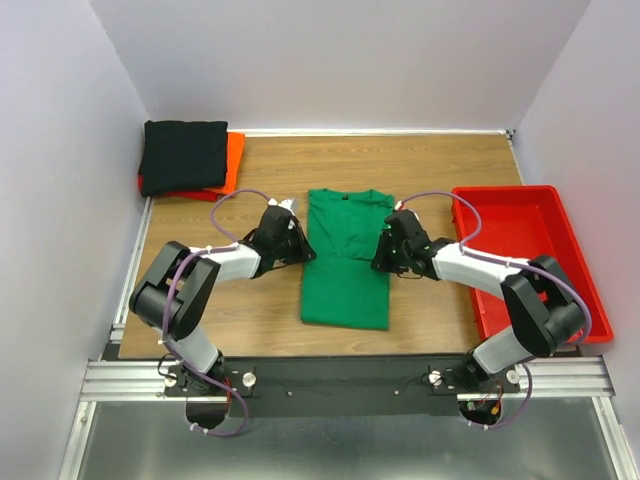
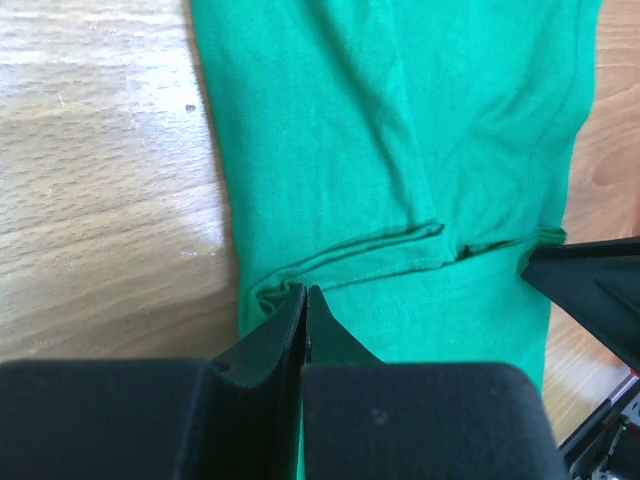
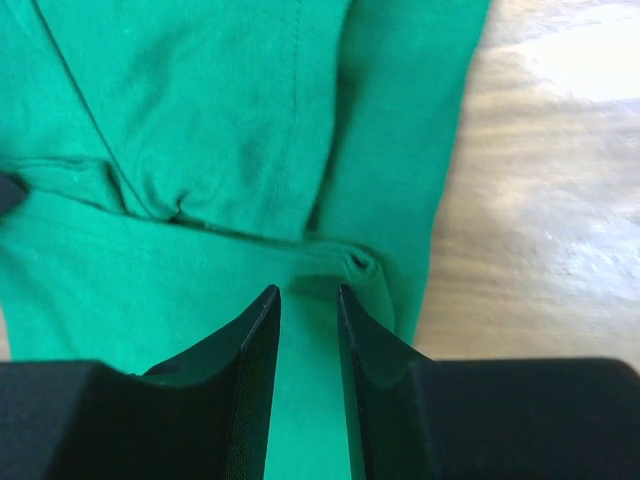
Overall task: Fold and stack the t-shirts
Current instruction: Fold the tshirt
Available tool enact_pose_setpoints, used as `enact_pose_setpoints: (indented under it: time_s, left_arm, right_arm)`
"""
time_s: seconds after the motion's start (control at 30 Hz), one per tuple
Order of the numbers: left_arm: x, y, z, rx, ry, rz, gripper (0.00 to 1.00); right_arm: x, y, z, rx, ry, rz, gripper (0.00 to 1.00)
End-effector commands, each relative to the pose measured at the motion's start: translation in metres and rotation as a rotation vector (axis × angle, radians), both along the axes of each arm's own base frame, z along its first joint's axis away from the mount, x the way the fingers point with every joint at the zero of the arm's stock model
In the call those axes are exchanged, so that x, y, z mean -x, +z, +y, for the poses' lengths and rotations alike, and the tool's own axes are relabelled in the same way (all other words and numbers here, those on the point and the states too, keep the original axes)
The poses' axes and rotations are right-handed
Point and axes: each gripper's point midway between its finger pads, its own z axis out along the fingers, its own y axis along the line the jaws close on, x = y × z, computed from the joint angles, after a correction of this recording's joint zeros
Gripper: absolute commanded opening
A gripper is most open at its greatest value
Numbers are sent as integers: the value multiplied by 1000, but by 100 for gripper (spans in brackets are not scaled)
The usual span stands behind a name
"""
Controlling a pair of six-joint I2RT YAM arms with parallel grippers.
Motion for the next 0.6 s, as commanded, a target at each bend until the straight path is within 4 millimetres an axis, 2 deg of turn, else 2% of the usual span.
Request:
enact_pose_setpoints:
  time_s: [0.0,0.03,0.1,0.17,0.2,0.23,0.3,0.37,0.4,0.43,0.47,0.5,0.53,0.57]
  left_arm:
    - [-13,33,-3,8,-6,-83,9]
    - [-18,39,-3,5,-1,-99,9]
    - [-28,50,-1,-9,16,-120,10]
    - [-46,63,-3,-17,26,-154,11]
    - [-53,66,-3,-22,33,-160,11]
    - [-66,69,-4,-34,47,-172,11]
    - [-77,71,-4,-39,49,-171,11]
    - [-97,76,-4,-50,78,-189,11]
    - [-104,68,1,-64,95,-172,11]
    - [-117,76,-1,-59,111,-196,11]
    - [-124,76,1,-64,127,-199,11]
    - [-130,63,2,-84,136,-176,11]
    - [-143,69,2,-83,149,-193,11]
    - [-148,63,4,-96,157,-182,11]
  right_arm:
    - [-3,25,-3,-3,-19,-40,39]
    - [-8,31,-3,-1,-23,-59,40]
    - [-31,56,-2,15,-33,-138,42]
    - [-52,61,-11,39,-67,-158,43]
    - [-69,76,-10,33,-71,-193,43]
    - [-82,66,-19,52,-95,-172,43]
    - [-100,68,-23,66,-107,-184,42]
    - [-123,67,-28,91,-137,-193,42]
    - [-135,73,-26,87,-142,-212,40]
    - [-143,74,-28,83,-154,-216,39]
    - [-149,61,-28,94,-155,-191,37]
    - [-154,58,-26,97,-146,-188,35]
    - [-166,66,-22,91,-149,-210,34]
    - [-171,55,-22,110,-153,-197,34]
